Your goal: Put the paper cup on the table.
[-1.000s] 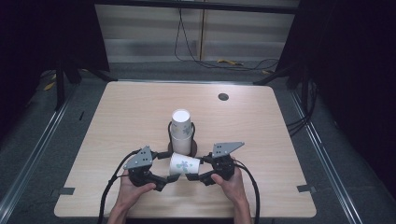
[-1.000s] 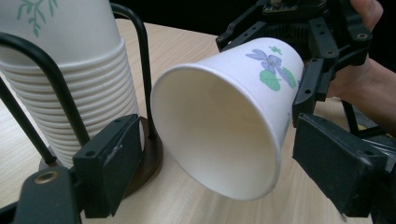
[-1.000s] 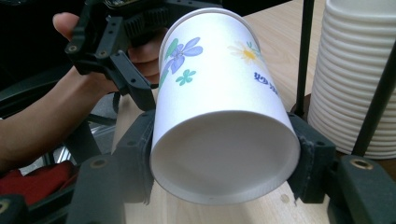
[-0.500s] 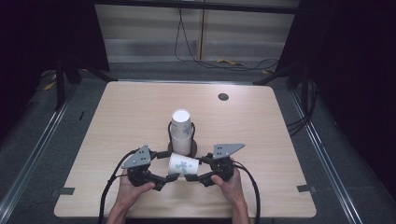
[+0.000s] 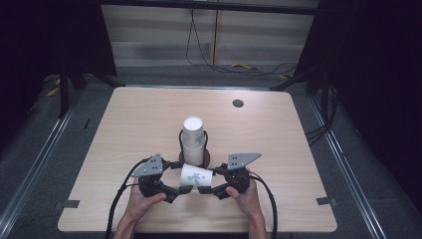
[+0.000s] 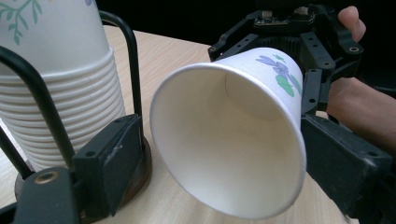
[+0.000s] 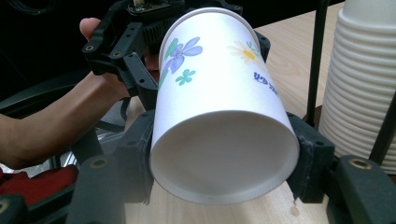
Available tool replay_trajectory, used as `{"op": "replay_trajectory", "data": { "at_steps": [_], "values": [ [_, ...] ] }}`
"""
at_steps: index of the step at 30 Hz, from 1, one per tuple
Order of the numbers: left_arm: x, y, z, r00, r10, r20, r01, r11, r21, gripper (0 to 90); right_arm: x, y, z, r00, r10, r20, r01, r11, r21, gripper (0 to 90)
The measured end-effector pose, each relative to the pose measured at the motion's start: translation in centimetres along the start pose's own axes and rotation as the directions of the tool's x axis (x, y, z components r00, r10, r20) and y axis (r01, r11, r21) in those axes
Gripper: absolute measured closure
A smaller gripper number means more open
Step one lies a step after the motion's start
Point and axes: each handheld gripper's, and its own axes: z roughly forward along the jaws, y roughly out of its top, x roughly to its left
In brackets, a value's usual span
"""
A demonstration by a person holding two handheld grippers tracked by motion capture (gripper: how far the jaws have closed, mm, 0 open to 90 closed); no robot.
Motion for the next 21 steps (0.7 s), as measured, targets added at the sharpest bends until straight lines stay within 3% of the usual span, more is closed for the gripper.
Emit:
{"op": "replay_trajectory", "data": {
  "at_steps": [3,6,21],
  "values": [
    [0.07,0.04,0.13,0.9999,0.007,0.011,-0.007,1.0,-0.003,9.2,0.05,0.07,0.08,0.9999,-0.005,-0.015,0.005,1.0,0.004,36.5],
    [0.06,0.09,0.09,0.9982,0.027,0.053,-0.027,0.9996,-0.008,16.9,0.07,0.17,0.22,0.9998,-0.012,-0.015,0.012,1.0,0.011,36.4],
    [0.14,0.08,-0.21,0.9955,0.029,0.091,-0.027,0.9993,-0.027,21.3,0.26,0.31,0.52,0.9987,-0.033,-0.038,0.034,0.999,0.013,35.3]
  ]
}}
